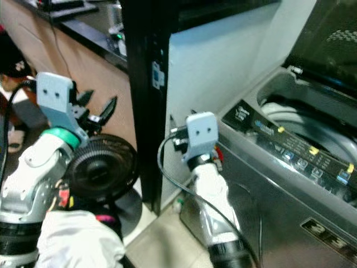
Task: Clothes washing
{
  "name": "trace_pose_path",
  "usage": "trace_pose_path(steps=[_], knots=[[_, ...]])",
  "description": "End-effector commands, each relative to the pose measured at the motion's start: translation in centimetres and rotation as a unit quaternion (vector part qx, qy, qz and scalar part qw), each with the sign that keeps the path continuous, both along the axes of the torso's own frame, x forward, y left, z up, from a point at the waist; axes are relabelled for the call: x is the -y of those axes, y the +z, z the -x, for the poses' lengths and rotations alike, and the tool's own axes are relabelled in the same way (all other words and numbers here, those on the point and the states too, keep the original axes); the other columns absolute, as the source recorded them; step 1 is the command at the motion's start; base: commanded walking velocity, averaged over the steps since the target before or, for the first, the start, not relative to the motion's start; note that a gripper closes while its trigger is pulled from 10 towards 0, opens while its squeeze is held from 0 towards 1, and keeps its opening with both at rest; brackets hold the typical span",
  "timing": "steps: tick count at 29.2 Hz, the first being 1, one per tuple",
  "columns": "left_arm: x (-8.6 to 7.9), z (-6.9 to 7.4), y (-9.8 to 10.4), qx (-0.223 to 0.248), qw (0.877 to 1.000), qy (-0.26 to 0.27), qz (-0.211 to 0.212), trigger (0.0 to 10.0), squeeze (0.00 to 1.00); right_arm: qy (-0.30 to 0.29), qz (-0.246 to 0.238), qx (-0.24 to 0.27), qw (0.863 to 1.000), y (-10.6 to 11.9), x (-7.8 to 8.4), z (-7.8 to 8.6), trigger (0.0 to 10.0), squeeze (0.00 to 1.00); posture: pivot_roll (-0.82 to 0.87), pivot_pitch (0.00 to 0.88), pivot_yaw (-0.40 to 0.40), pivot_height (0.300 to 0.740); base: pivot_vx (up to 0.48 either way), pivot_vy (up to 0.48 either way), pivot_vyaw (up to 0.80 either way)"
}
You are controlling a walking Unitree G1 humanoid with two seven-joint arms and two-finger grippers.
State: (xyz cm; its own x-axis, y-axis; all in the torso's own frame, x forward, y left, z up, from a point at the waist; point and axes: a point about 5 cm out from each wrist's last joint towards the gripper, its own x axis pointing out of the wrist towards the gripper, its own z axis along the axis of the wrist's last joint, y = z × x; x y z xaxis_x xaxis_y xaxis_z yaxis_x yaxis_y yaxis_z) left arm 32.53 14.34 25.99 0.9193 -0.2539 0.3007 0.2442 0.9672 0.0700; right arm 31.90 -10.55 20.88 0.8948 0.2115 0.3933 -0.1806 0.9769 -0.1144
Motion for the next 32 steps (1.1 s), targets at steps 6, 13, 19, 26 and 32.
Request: trace_pose_path(steps=[6, 13, 19, 26, 32], knots=[[0.14, -0.02, -0.52, -0.013, 1.000, -0.001, -0.001, 10.0, 0.00, 0.002, 0.002, -0.010, 1.000, -0.52, 0.00, 0.09, 10.0, 0.00, 0.15, 0.000, 0.026, 0.740, 0.000, 0.000, 0.76], [0.11, -0.05, -0.53, -0.013, 1.000, 0.000, -0.002, 10.0, 0.00, 0.004, 0.002, -0.009, 1.000, -0.53, -0.08, 0.11, 10.0, 0.00, 0.15, 0.000, 0.026, 0.740, 0.000, 0.000, 0.76], [0.05, -0.08, -0.63, -0.014, 1.000, 0.003, -0.003, 10.0, 0.00, 0.007, 0.002, -0.009, 1.000, -0.55, -0.16, 0.15, 10.0, 0.00, 0.15, 0.000, 0.025, 0.740, 0.000, 0.000, 0.76], [-0.03, -0.08, -0.69, -0.016, 1.000, 0.007, -0.003, 10.0, 0.00, 0.004, -0.010, -0.007, 1.000, -0.44, -0.21, 0.17, 10.0, 0.00, 0.15, 0.000, 0.025, 0.740, 0.000, 0.000, 0.43], [-0.01, -0.12, -0.69, -0.017, 1.000, 0.008, -0.002, 10.0, 0.00, 0.002, -0.014, -0.007, 1.000, -0.40, -0.23, 0.10, 10.0, 0.00, 0.15, 0.000, 0.026, 0.740, -0.254, 0.000, 0.00]])
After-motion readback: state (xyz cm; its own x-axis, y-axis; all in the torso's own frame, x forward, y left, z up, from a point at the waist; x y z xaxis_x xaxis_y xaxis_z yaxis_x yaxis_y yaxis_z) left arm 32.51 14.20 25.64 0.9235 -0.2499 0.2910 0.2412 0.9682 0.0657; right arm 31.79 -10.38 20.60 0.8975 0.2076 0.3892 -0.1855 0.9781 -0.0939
